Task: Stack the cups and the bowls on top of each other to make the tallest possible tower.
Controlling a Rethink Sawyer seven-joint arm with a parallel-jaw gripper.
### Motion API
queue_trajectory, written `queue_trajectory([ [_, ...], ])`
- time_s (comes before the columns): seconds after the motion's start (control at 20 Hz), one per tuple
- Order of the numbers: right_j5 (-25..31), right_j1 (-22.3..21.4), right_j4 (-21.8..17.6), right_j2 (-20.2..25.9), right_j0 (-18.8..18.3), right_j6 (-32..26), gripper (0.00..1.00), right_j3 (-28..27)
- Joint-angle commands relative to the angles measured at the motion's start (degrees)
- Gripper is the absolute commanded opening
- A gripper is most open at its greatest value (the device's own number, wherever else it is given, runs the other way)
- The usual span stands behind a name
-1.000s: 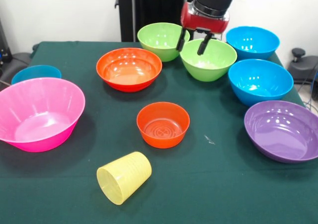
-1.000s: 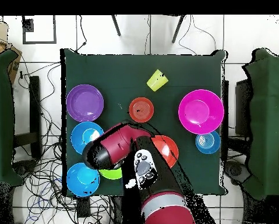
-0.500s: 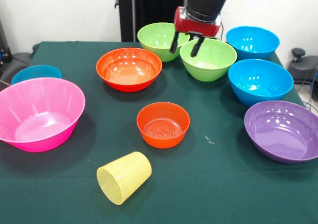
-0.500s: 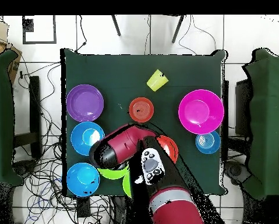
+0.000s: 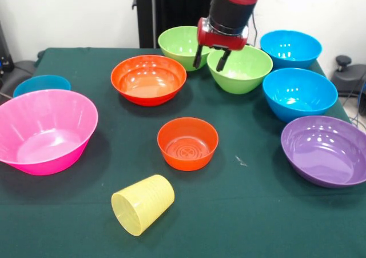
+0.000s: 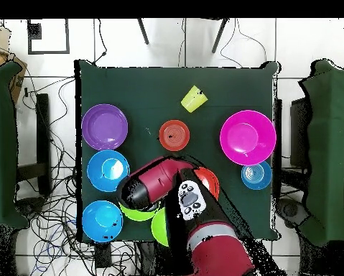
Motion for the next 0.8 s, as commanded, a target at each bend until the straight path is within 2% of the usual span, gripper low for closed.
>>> queue_trajectory([
  [0.05,-3.62,6.01,-4.26,-0.57,1.14,-0.33,1.0,-4.39],
  [0.45,-4.77,6.66,-4.1,-1.34,1.39,-0.02,1.0,-4.19],
  [0.8,-4.91,8.86,-4.12,-3.43,3.63,2.15,1.0,-6.09],
])
